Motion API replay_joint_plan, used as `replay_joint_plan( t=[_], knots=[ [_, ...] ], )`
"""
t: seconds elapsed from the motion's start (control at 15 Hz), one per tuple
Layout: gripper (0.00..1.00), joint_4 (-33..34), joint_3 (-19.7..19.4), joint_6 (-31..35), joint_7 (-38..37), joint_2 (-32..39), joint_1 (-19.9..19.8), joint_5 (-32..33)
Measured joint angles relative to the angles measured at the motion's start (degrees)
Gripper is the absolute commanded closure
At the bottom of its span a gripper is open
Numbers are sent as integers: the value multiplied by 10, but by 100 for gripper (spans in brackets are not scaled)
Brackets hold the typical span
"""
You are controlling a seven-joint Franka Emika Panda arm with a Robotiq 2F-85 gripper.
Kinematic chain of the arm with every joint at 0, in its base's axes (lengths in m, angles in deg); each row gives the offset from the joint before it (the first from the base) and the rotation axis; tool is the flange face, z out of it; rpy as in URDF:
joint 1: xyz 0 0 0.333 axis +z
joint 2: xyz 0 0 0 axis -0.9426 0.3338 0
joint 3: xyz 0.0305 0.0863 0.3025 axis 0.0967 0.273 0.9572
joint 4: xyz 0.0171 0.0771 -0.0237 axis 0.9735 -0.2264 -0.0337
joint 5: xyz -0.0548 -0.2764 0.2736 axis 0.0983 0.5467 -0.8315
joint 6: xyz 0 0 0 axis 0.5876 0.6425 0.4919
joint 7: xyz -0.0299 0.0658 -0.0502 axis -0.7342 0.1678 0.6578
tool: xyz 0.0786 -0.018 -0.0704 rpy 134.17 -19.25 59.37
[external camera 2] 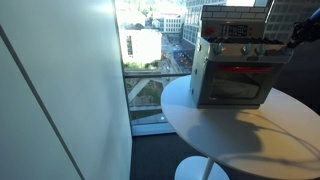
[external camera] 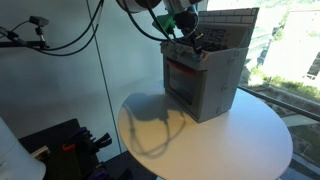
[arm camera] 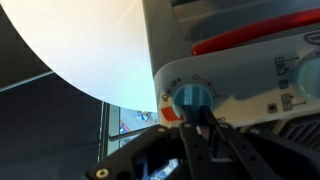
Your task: Turn the knob on the far right to the left
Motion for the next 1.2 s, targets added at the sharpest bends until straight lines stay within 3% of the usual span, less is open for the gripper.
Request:
replay_joint_plan(
  t=[0.47, 1.2],
  knots=[
    [1, -1, -7, -86, 6, -32, -2, -6],
    [0, 0, -7, -340, 16, -124, -2, -23]
  ],
)
